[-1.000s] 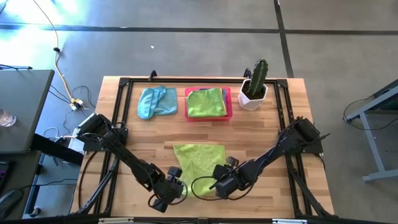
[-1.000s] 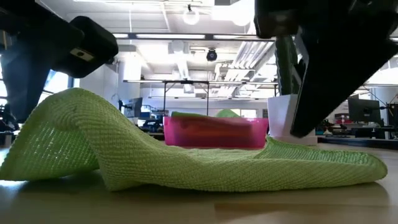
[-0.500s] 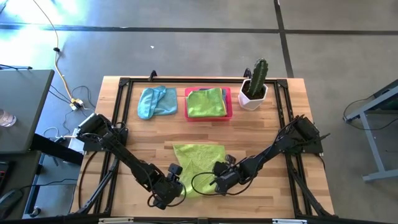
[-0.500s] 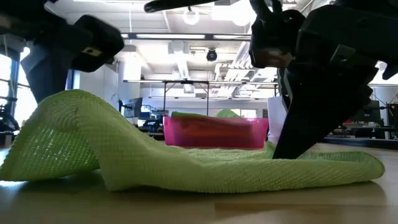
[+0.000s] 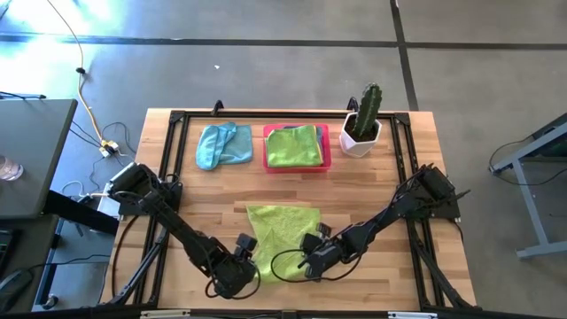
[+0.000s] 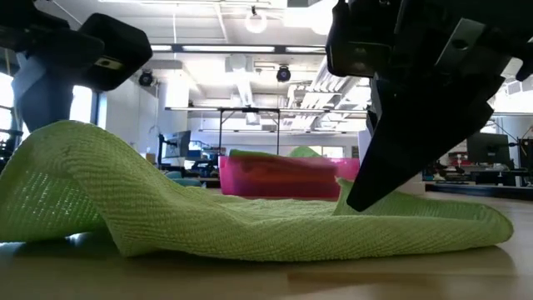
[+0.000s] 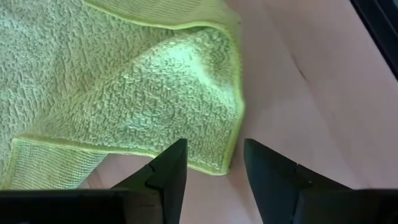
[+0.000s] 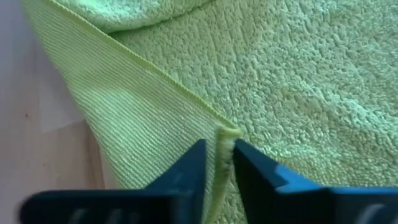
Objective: Fold microfiber towels
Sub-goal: Fold the light green microfiber cloth
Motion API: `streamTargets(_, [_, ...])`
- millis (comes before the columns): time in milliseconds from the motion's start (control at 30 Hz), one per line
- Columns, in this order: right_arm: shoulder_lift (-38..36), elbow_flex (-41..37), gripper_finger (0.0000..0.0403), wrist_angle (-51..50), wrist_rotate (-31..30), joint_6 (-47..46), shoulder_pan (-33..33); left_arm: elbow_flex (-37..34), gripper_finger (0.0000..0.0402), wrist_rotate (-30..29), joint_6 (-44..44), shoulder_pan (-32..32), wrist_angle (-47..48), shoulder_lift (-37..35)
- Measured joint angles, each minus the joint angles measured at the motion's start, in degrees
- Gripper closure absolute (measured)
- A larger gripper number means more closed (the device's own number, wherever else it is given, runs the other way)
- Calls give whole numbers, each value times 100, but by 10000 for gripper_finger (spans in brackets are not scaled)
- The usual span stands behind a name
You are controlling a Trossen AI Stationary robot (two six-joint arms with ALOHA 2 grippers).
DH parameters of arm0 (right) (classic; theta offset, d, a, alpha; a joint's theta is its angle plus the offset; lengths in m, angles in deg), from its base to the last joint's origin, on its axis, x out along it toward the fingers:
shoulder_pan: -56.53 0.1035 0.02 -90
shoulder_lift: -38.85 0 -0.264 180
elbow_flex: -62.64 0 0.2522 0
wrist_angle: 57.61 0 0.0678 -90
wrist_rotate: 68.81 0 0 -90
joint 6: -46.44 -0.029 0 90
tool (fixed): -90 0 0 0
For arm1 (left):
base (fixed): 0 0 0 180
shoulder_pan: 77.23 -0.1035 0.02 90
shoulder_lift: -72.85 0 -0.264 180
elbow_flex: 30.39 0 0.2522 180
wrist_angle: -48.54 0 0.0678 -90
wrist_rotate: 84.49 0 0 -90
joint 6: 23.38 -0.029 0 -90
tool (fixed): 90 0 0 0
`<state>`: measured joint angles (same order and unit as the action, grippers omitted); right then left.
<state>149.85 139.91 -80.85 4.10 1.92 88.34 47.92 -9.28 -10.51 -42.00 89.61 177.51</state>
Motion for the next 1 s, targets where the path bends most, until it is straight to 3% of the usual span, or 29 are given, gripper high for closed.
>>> streamTargets(133, [0, 0, 395, -63, 0, -8, 20, 0, 252, -113, 43, 125, 13, 0])
streamTargets(400, [1, 200, 401, -270, 80, 0, 22, 0, 252, -369, -280, 287, -40, 0])
streamTargets(533, [2, 595, 402, -967, 49, 105, 80, 0, 252, -517, -424, 287, -277, 0])
streamTargets(700, [2, 1146, 402, -1922, -364, 153, 161, 0, 252, -625, -92, 209, -837, 0])
streamTargets(1000, [2, 1783, 403, -2700, -683, 346, 182, -2, 252, -590, 800, 62, -1112, 307])
